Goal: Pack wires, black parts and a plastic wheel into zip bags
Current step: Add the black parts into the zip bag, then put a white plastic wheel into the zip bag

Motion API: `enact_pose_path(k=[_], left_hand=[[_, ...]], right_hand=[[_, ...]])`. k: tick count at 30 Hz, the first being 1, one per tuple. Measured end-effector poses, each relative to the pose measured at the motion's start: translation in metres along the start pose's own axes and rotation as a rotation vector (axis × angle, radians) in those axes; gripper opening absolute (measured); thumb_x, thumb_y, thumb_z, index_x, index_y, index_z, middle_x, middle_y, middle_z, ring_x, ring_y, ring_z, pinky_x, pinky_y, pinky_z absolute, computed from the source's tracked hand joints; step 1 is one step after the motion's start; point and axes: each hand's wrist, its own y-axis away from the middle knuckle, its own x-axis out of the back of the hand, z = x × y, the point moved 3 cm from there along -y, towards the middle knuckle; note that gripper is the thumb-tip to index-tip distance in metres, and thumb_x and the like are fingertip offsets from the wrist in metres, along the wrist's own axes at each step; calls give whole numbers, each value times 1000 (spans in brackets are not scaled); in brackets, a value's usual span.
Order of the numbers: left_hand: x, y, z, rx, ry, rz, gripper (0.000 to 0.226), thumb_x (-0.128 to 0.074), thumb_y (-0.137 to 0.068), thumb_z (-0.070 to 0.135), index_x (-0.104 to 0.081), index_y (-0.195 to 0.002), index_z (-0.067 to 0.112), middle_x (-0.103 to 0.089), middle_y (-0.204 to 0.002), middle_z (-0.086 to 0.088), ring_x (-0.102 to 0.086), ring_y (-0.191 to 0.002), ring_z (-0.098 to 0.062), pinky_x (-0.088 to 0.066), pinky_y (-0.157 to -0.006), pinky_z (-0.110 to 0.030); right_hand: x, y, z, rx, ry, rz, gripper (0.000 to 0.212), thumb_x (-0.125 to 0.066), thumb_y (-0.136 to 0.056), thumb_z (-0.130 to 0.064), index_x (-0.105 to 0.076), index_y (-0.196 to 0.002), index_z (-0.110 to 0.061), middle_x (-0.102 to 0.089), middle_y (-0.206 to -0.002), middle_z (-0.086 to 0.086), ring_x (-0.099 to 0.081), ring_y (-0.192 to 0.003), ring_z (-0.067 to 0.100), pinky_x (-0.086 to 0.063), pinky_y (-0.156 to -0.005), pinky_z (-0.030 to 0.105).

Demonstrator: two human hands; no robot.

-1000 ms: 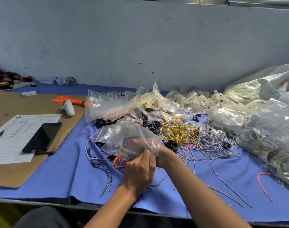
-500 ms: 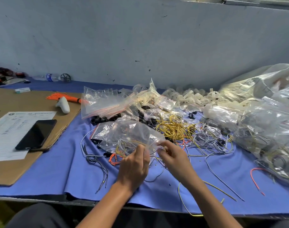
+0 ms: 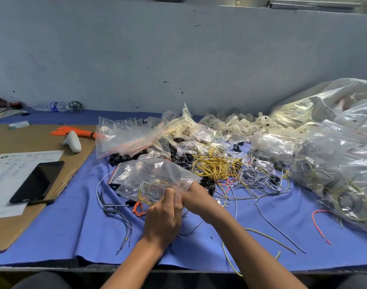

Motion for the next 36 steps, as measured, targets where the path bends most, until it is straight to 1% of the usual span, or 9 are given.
enact_pose_path(k=[4, 7, 9, 15, 20, 26, 30, 33, 36], left_hand=[[3, -2, -2, 119, 86, 75, 20, -27, -99, 47, -31, -84, 35, -47, -57, 6, -53, -55, -31, -28, -45, -36], [20, -12, 1, 260, 163, 186, 25, -33, -100, 52, -34, -81, 36, -50, -56, 10, -53, -60, -19, -29, -46, -32], [40, -29, 2, 263, 120, 199, 29, -42, -102, 50, -42, -80, 30, -52, -57, 9, -53, -58, -13, -31, -48, -33], [116, -117, 17, 353, 103, -101, 30, -64, -92, 42, -66, -72, 20, -53, -46, 13, -47, -41, -2, -38, -41, -21], [170, -162, 33, 416, 275, -190, 21, -57, -95, 15, -75, -82, 16, -43, -45, 15, -30, -37, -3, -22, -34, -15], [186, -161, 38, 466, 273, -326, 26, -57, -92, 9, -79, -82, 19, -46, -55, 6, -31, -42, -9, -26, -38, -16], [182, -152, 37, 479, 199, -459, 24, -59, -94, 12, -79, -87, 23, -48, -59, 4, -33, -43, -8, -30, -38, -18], [179, -149, 39, 458, 131, -507, 24, -59, -95, 11, -79, -89, 24, -45, -51, 8, -35, -44, -7, -30, -42, -19], [179, -148, 44, 406, 50, -547, 24, -59, -94, 10, -77, -91, 25, -46, -53, 8, -36, -44, -6, -31, -43, -20]], right_hand=[[-13, -11, -18, -65, -509, -131, 19, -50, -100, -5, -66, -105, 4, -69, -94, 6, -63, -95, 19, -53, -90, 33], [-2, -12, -46, 174, 27, -157, 25, -43, -96, 2, -60, -79, 12, -63, -71, 7, -52, -69, 15, -47, -60, 30], [10, -13, -69, 370, 523, -103, 29, -42, -95, 1, -56, -71, -2, -56, -69, 4, -48, -62, 16, -41, -54, 30], [48, 2, -136, 625, 899, 6, 48, -41, -89, 8, -60, -124, -19, -68, -115, 1, -61, -100, 19, -50, -83, 30], [74, 25, -177, 708, 1214, 171, 40, -46, -87, -8, -62, -113, -34, -68, -91, -7, -54, -105, 16, -30, -89, 37], [80, 49, -194, 729, 1204, 85, 34, -48, -85, -17, -65, -108, -36, -63, -102, -11, -45, -115, 19, -32, -89, 37], [81, 49, -184, 658, 1204, -6, 28, -53, -90, -24, -61, -116, -31, -65, -103, -3, -55, -106, 23, -35, -85, 34], [82, 50, -173, 722, 1364, 107, 35, -62, -84, -37, -54, -117, -29, -64, -86, -9, -55, -102, 22, -31, -84, 37], [83, 53, -177, 805, 1174, 151, 27, -65, -82, -44, -60, -104, -30, -47, -66, -18, -48, -90, 17, -27, -75, 33]])
